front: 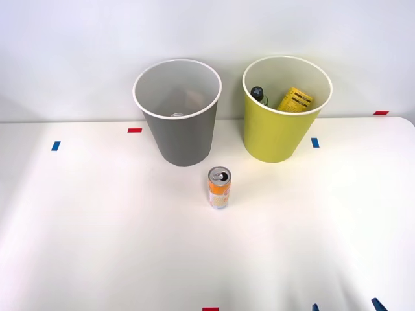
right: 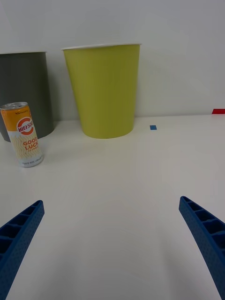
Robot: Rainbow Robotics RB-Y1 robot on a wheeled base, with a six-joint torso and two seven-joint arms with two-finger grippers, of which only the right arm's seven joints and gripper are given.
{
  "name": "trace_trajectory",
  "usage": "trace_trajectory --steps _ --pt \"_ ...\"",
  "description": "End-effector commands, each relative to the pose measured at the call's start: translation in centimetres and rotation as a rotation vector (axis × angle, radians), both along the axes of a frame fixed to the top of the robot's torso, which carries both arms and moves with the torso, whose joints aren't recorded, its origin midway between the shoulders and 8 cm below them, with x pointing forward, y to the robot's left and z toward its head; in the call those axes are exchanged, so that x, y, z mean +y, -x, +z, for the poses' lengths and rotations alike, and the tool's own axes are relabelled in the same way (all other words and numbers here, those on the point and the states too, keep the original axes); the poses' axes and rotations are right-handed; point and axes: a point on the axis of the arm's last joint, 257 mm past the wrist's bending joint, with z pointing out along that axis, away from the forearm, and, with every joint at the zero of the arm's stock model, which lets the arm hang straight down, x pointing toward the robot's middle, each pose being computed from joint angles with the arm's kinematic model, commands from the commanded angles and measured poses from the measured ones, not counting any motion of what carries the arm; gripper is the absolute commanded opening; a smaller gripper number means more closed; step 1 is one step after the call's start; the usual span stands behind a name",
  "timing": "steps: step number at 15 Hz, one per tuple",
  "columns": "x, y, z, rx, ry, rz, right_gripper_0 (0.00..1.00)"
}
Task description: Put cans in the gray bin, plastic bottles in the light green bin
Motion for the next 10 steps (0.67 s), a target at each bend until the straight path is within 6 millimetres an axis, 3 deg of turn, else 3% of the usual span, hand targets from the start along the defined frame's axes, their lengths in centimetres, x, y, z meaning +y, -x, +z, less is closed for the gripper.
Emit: trace_trajectory --steps 1,10 --pt "0.0 0.0 0.0 0.0 0.0 0.0 1.0" --pt "0.0 0.0 0.0 0.0 0.0 0.0 1.0"
